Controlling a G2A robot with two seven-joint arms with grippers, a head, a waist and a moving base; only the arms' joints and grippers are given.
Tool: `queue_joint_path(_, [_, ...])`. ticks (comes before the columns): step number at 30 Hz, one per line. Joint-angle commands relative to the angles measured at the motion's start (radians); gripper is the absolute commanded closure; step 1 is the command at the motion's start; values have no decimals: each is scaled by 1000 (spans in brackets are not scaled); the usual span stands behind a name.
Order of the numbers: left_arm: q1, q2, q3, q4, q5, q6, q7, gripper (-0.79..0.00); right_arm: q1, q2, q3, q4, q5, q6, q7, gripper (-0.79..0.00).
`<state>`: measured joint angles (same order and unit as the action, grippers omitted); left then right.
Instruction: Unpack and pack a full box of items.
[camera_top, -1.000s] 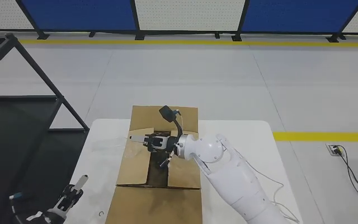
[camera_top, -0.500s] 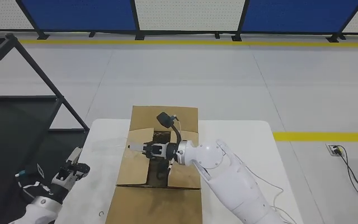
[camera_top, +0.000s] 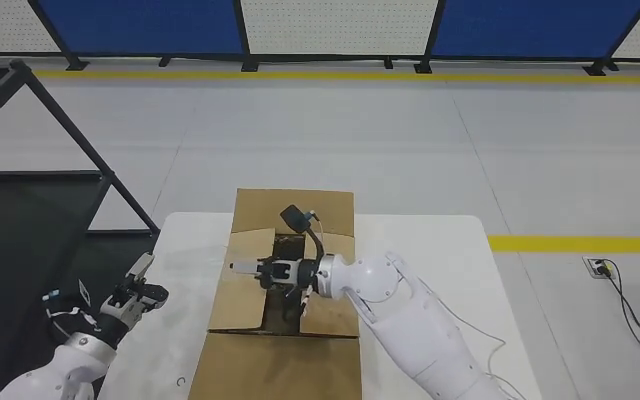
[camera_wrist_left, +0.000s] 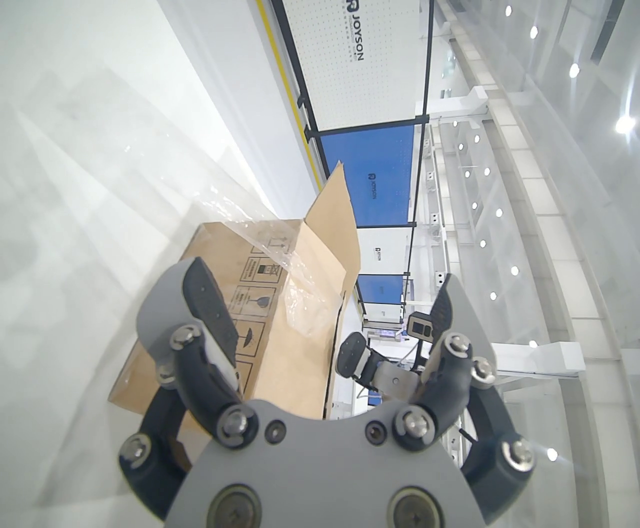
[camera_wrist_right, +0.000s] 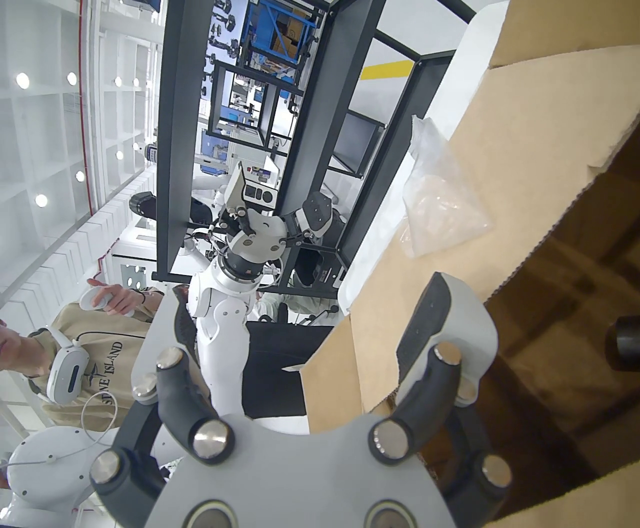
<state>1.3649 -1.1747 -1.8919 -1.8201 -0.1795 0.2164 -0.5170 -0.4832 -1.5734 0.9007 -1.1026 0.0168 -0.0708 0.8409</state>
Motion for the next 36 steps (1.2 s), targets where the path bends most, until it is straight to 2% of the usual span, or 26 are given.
queue_joint_path(1, [-9,-1,17,21,-6,4,18,-785,18,-7,-12,22,4,10,-8,-785])
queue_joint_path(8, [-158,-1,76,160,-104,89,21,-785,58,-25,-44,71,10,9,-19,-785])
queue_joint_path(15, [-302,8,125,273,-110,199,11,-785,53,-27,-37,90,12,-4,-30,-785])
queue_joint_path(16, [-308,10,132,257,-87,189,7,-785,50,-27,-33,89,11,-6,-33,-785])
queue_joint_path(19, [-268,14,105,215,-116,129,-19,-785,38,-23,-22,82,7,-7,-37,-785])
queue_joint_path(21, [-253,14,94,216,-133,120,-10,-785,30,-20,-14,79,5,-7,-38,-785])
queue_joint_path(29, [-341,13,147,364,-190,89,-10,-785,27,-18,-4,82,3,5,-26,-785])
queue_joint_path(36, [-417,15,201,475,-175,90,-2,-785,28,-18,2,84,1,8,-26,-785])
